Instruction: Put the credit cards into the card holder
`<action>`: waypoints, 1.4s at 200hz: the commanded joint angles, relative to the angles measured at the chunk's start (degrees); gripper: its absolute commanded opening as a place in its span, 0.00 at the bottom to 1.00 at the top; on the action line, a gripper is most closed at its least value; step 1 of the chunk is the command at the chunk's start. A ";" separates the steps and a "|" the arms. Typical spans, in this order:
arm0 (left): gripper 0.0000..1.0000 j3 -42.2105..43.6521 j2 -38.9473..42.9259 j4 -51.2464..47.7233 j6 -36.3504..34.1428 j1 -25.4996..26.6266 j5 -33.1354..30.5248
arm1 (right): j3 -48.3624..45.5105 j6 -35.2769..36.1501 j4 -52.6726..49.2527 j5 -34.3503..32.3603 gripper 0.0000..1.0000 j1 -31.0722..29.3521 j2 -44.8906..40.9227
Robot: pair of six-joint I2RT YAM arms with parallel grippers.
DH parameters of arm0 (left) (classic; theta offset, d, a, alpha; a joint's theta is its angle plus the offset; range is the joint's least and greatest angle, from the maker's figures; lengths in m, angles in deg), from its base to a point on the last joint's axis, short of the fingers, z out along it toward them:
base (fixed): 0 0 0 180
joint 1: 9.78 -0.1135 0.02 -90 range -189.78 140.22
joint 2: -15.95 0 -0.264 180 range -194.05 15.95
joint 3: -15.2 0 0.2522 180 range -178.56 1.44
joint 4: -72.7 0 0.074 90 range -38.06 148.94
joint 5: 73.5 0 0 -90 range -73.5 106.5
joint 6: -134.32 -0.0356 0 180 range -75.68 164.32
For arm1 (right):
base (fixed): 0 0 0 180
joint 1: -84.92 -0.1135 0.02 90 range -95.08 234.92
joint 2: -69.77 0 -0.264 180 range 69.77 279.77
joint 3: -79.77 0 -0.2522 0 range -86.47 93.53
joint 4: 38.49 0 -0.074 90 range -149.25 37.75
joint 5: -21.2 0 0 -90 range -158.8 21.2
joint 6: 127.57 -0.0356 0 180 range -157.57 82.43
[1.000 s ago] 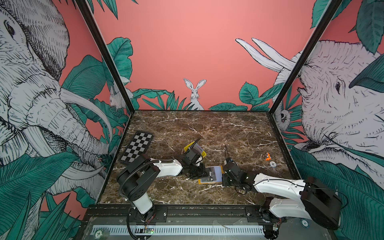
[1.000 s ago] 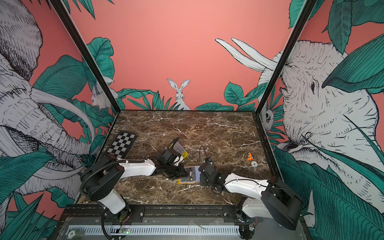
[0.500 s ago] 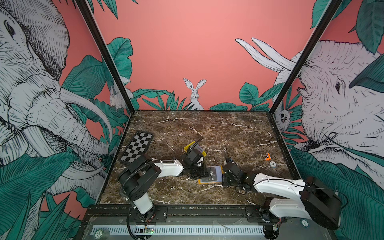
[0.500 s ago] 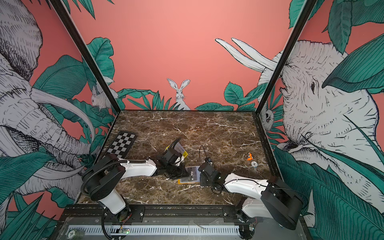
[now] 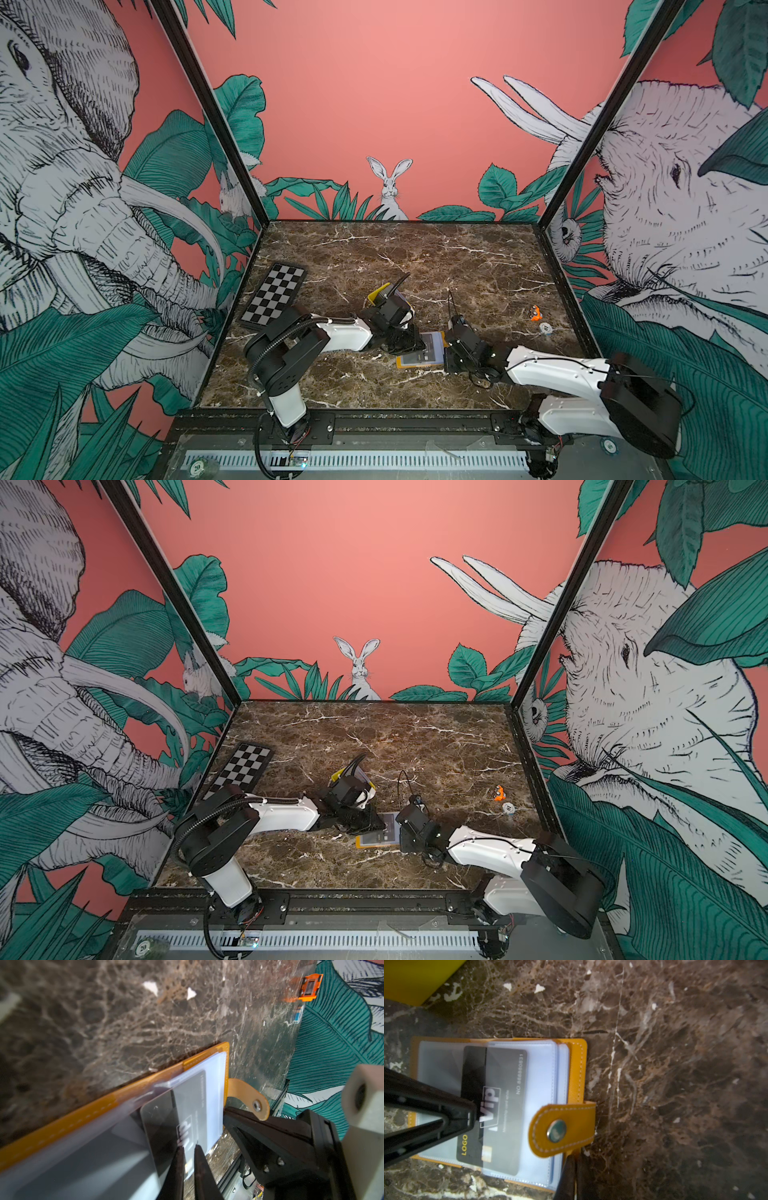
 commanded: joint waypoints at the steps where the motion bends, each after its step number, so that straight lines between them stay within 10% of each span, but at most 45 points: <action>1: 0.13 -1.29 -0.35 0.80 0.05 0.45 0.07 | -1.99 -0.15 -3.12 -0.36 0.06 -0.29 2.95; 127: 0.17 -2.07 4.35 -15.80 -6.03 1.07 -7.84 | -2.35 -0.69 -2.11 -0.37 0.06 -0.68 3.56; 280: 0.14 -2.97 1.03 -7.24 -3.73 1.77 -3.27 | -2.05 -1.03 -1.31 -0.09 0.06 -1.45 5.52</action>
